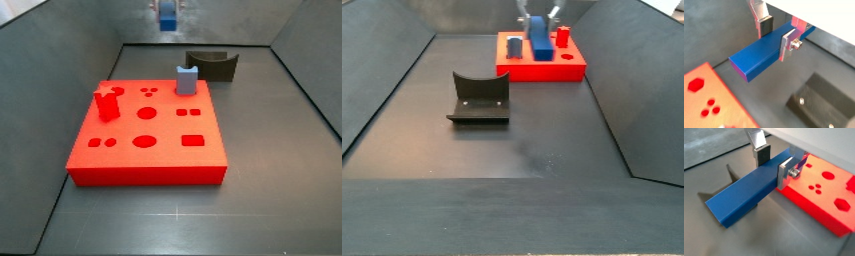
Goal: Pick up the rectangle object. Move up. Place the rectangle object on the fixture. Regrasp the rectangle object. Move to above the board. Insert the rectangle object.
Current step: Place the rectangle object on the fixture.
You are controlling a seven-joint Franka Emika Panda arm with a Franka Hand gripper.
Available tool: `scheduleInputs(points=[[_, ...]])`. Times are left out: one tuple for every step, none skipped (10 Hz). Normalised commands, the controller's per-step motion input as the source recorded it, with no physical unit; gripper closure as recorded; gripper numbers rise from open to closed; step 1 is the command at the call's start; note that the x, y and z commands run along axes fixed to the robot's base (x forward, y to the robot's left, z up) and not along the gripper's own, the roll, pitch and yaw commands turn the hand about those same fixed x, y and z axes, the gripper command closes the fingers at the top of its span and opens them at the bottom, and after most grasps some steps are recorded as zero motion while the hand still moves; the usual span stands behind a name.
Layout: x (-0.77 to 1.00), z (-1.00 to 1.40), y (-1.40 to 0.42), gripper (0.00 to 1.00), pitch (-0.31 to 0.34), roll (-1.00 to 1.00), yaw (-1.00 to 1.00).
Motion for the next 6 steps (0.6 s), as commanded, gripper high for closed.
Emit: scheduleInputs(points=[[1.0, -0.12, -0.44, 1.0, 0.029, -0.06, 0.01], [1.0, -0.11, -0.4, 1.0, 0.034, -0.03, 0.01], [1.0, -0.11, -0.36, 1.0, 0.041, -0.01, 0.01], [1.0, -0.1, -0.31, 1.0, 0.052, 0.03, 0.02], [1.0, -0.09, -0.27, 1.0, 0.061, 0.05, 0.02], [1.0, -0.08, -0.23, 1.0, 0.068, 0.07, 0.03]])
